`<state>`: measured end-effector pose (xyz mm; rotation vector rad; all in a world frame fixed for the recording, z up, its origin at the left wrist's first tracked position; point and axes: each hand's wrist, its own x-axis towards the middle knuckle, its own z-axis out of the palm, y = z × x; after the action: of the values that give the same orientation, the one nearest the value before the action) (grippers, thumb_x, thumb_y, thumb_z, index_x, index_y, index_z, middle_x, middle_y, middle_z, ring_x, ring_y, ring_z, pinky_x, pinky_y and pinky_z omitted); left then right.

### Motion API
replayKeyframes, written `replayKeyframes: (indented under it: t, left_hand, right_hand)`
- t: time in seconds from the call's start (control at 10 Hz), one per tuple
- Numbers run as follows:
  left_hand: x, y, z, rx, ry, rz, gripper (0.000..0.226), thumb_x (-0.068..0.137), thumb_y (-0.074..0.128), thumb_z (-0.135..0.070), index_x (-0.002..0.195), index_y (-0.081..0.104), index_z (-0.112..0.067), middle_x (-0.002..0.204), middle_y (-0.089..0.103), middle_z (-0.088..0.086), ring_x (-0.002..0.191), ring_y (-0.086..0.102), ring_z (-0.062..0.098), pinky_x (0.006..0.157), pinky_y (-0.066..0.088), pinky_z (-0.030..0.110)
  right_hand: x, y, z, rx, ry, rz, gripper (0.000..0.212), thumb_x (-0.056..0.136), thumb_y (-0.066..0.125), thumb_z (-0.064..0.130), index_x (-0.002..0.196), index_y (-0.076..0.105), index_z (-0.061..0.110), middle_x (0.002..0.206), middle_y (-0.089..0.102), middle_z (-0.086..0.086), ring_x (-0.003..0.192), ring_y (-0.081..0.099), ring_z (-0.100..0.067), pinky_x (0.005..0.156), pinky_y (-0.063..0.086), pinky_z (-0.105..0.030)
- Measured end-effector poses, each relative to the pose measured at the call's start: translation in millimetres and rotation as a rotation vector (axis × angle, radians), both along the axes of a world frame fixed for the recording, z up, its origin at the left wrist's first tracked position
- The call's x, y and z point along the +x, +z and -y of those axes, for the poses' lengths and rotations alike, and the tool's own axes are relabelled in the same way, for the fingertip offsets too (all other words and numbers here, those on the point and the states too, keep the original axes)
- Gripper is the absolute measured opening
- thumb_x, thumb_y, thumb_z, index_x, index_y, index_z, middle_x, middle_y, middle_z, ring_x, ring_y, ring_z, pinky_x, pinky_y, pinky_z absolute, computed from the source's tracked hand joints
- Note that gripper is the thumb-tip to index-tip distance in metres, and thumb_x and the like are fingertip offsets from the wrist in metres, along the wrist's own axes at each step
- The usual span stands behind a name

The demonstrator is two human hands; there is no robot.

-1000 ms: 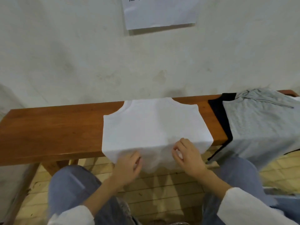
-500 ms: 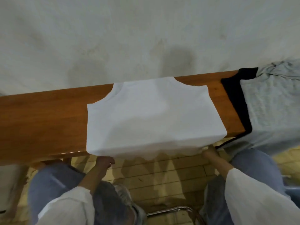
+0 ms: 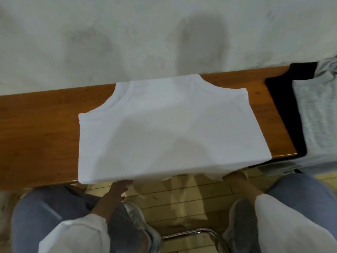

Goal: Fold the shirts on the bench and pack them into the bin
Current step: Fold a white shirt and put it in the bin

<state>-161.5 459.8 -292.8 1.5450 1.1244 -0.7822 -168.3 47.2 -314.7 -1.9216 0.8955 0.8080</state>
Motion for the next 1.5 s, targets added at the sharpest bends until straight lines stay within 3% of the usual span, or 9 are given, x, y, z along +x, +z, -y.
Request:
replayKeyframes:
  t: [0.1,0.2,0.4,0.5,0.7,1.0,1.2,1.3,1.5]
  left_hand:
    - [-4,1,3,0.004,0.094,-0.008,0.036,0.094,0.052,-0.009,0.128,0.050,0.002,0.137,0.046,0.019,0.116,0.050,0.036,0.080,0.039,0.037]
    - [-10,14,5,0.027,0.187,0.017,0.040,0.096,0.049,-0.008,0.134,0.044,0.003,0.137,0.047,0.022,0.083,0.056,0.032,0.067,0.045,0.036]
    - [-23,51,7,0.069,-0.054,-0.031,0.014,0.096,0.045,-0.010,0.107,0.045,-0.002,0.071,0.045,0.012,0.046,0.041,0.022,0.045,0.030,0.023]
    - [-32,79,12,0.213,-0.357,-0.043,0.006,0.092,0.044,-0.005,0.096,0.039,-0.002,0.068,0.039,0.010,0.048,0.036,0.019,0.047,0.026,0.023]
    - [-55,147,17,0.350,-0.599,0.499,0.017,0.084,0.060,-0.004,0.090,0.044,-0.001,0.074,0.049,0.009,0.053,0.046,0.016,0.043,0.033,0.021]
    - [-11,302,1,-0.560,-0.036,0.689,0.019,0.086,0.056,0.004,0.098,0.066,-0.007,0.087,0.065,0.004,0.077,0.062,0.015,0.060,0.055,0.022]
    - [3,286,-3,0.012,0.034,0.716,0.014,0.083,0.065,0.005,0.097,0.064,0.006,0.083,0.063,0.015,0.066,0.055,0.023,0.071,0.048,0.040]
    - [-2,270,-6,0.295,-0.010,0.875,0.018,0.089,0.065,-0.016,0.075,0.065,-0.006,0.072,0.062,0.009,0.069,0.057,0.026,0.071,0.047,0.038]
    - [-17,267,-8,0.549,-0.065,1.237,0.019,0.097,0.050,-0.028,0.093,0.058,-0.011,0.091,0.056,0.005,0.082,0.052,0.020,0.070,0.041,0.031]
  right_hand:
    - [-4,29,-4,-0.188,0.137,-0.154,0.033,0.096,0.045,0.012,0.127,0.049,0.001,0.124,0.056,-0.016,0.104,0.055,-0.029,0.089,0.048,-0.035]
    - [-12,49,-9,-0.242,0.061,-0.157,0.029,0.100,0.037,0.018,0.120,0.050,0.001,0.100,0.059,-0.015,0.077,0.054,-0.023,0.066,0.047,-0.032]
    - [-38,94,-14,-0.179,0.004,-0.083,0.015,0.099,0.036,0.016,0.090,0.047,0.010,0.088,0.052,-0.010,0.088,0.054,-0.029,0.078,0.050,-0.035]
    - [-54,127,-15,-0.245,0.089,-0.072,0.025,0.100,0.033,0.013,0.076,0.040,0.012,0.079,0.047,-0.008,0.068,0.049,-0.019,0.054,0.043,-0.023]
    - [-70,178,-17,-0.183,0.123,0.070,0.004,0.084,0.051,0.000,0.081,0.050,0.002,0.066,0.062,-0.018,0.054,0.063,-0.029,0.055,0.057,-0.036]
    - [-51,315,-21,0.329,-0.088,0.589,0.004,0.092,0.056,0.003,0.095,0.058,0.003,0.073,0.067,-0.015,0.063,0.068,-0.025,0.059,0.056,-0.033]
    - [-25,311,-7,0.310,-0.280,0.706,0.034,0.086,0.056,-0.012,0.116,0.053,0.003,0.102,0.068,-0.008,0.090,0.068,-0.024,0.067,0.056,-0.032]
    - [-23,298,-7,0.114,-0.270,0.793,0.023,0.091,0.059,0.003,0.113,0.058,-0.002,0.089,0.069,-0.011,0.080,0.069,-0.023,0.065,0.055,-0.030]
    - [-29,288,-18,-0.448,-0.258,1.089,0.015,0.095,0.054,0.023,0.097,0.062,0.011,0.094,0.058,-0.005,0.074,0.054,-0.022,0.067,0.044,-0.031]
